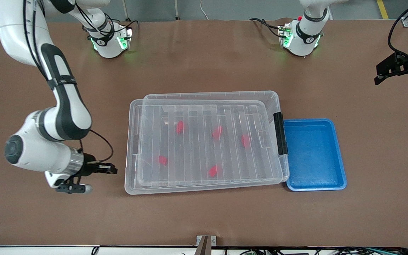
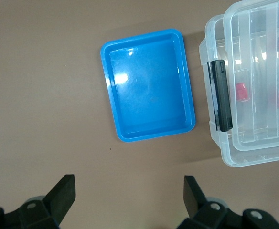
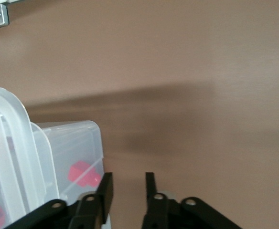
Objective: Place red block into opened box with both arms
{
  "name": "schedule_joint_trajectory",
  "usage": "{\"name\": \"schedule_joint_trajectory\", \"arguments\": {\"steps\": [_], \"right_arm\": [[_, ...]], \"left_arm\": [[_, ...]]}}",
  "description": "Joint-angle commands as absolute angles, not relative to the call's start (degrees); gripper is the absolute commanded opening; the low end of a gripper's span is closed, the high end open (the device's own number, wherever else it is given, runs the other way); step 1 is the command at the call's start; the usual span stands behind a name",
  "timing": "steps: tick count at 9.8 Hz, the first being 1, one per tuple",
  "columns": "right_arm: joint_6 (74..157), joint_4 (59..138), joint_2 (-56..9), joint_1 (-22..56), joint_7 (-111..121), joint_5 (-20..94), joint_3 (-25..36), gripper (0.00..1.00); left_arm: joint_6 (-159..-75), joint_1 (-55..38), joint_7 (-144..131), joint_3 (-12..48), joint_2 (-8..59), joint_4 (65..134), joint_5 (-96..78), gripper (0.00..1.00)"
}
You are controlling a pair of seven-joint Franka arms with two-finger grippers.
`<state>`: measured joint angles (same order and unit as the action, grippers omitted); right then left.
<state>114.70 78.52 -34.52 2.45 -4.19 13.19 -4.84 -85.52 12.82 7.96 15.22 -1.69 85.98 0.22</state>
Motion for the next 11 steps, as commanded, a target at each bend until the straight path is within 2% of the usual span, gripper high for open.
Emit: {"name": "schedule_joint_trajectory", "arguments": {"steps": [1,6,8,9,11], "right_arm": [[108.40,80.42,-25.96,0.71,-5.10,8.89,-2.05,1.00],[90.39,80.60,-10.14,0.53,-5.10,5.83,8.77,1.00],[82.57,80.60,-4.95,-3.67,-4.48,3.96,7.13,1.00],[79.83,81.20,-2.31,-8.74,-4.40,3.61,2.25,1.00],[80.50,85.59,0.34,-9.58,-4.48,1.76,0.88,1.00]], "left_arm": [[-85.08,12.83,8.70,15.29,-1.32,87.36,-0.53,1.00],[-85.08,12.66,8.26,15.82,-1.23,86.22,0.35,1.00],[-85.08,12.57,7.83,16.43,-1.23,86.22,0.26,1.00],[-84.99,12.66,7.56,16.70,-1.23,86.39,0.26,1.00],[-84.20,12.57,5.55,17.57,-1.32,86.48,0.35,1.00]]}}
